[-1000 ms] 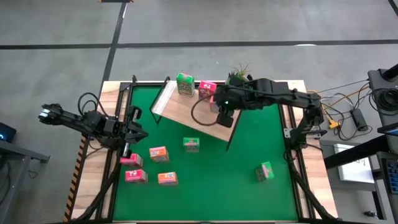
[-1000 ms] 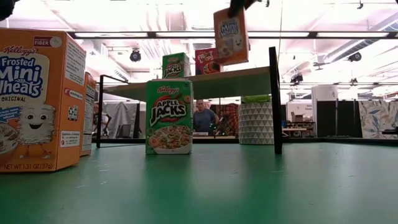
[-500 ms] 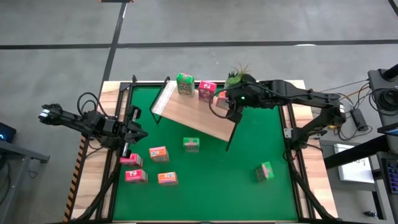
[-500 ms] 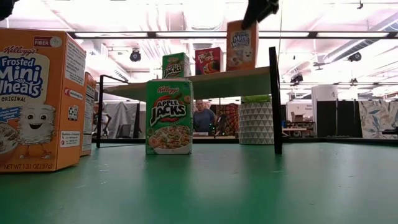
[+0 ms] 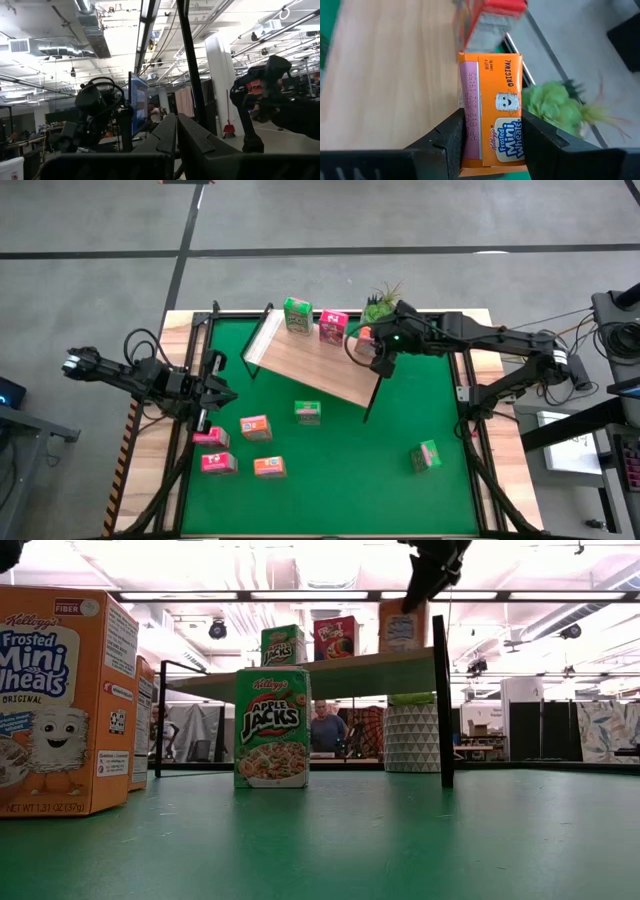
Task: Stack cereal on shelf
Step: Put the middle right orange cereal box on the shelf
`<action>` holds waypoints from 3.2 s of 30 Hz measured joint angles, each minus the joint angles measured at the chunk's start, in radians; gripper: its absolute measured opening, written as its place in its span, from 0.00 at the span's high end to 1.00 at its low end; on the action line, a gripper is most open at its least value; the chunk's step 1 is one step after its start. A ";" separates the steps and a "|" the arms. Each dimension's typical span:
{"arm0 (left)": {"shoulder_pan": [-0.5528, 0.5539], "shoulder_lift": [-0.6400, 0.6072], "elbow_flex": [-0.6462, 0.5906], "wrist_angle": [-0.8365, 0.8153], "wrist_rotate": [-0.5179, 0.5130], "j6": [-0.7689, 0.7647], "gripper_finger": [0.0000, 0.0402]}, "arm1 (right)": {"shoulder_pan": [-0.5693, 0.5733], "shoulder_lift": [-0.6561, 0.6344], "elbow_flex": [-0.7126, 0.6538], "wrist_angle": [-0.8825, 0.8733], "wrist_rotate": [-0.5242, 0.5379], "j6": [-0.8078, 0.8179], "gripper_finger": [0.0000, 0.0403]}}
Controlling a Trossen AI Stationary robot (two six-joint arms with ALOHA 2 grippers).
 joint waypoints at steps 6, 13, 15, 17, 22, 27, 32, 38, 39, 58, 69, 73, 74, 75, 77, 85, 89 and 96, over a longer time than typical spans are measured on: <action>0.000 0.000 0.000 0.002 0.000 0.002 1.00 | 0.000 0.029 0.005 0.044 -0.022 -0.042 0.61; 0.000 0.001 0.000 0.002 0.000 0.003 1.00 | 0.000 0.038 0.007 0.045 -0.018 -0.063 0.62; 0.000 0.001 0.000 0.002 0.000 0.003 1.00 | 0.000 0.034 0.007 0.042 -0.017 -0.062 0.62; 0.000 0.001 0.000 0.002 0.000 0.003 1.00 | 0.000 0.027 0.007 0.036 -0.016 -0.062 0.62; 0.000 0.001 0.000 0.002 0.000 0.003 1.00 | -0.006 0.015 0.006 0.029 -0.018 -0.043 0.62; 0.000 0.001 0.000 0.002 0.000 0.003 1.00 | -0.006 0.017 0.005 0.027 -0.018 -0.038 0.60; 0.000 0.001 0.000 0.002 0.000 0.003 1.00 | -0.006 0.023 0.005 0.034 -0.016 -0.026 0.53; 0.000 0.000 0.000 0.002 0.000 0.003 1.00 | -0.006 0.027 0.005 0.034 -0.015 -0.024 0.45; 0.000 0.000 0.000 0.002 0.000 0.003 1.00 | -0.006 0.027 0.005 0.036 -0.015 -0.025 0.44; 0.000 0.000 0.000 0.002 0.000 0.002 1.00 | -0.004 0.001 0.047 0.048 -0.023 0.062 0.43; 0.000 0.000 0.000 0.002 0.000 -0.006 1.00 | 0.093 0.002 0.192 -0.003 -0.152 0.214 0.53; 0.000 0.000 0.000 0.002 0.000 -0.008 1.00 | 0.128 0.003 0.171 -0.135 -0.150 0.287 0.65; 0.000 0.000 0.000 0.002 0.000 -0.008 1.00 | 0.128 0.003 0.157 -0.164 -0.146 0.308 0.68; 0.000 0.000 0.000 0.002 0.000 -0.008 1.00 | 0.127 0.003 0.143 -0.180 -0.143 0.325 0.72; 0.000 0.000 0.000 0.002 0.000 -0.008 1.00 | 0.126 0.004 0.107 -0.178 -0.117 0.332 0.79; 0.000 0.000 0.000 0.002 0.000 -0.008 1.00 | 0.124 0.010 0.028 -0.165 0.069 0.304 0.97; 0.000 0.000 0.000 0.002 0.000 -0.002 1.00 | 0.120 0.010 0.019 -0.161 0.091 0.292 0.97; 0.000 0.000 0.000 0.003 0.000 0.001 1.00 | 0.116 0.010 0.018 -0.096 0.090 0.246 0.97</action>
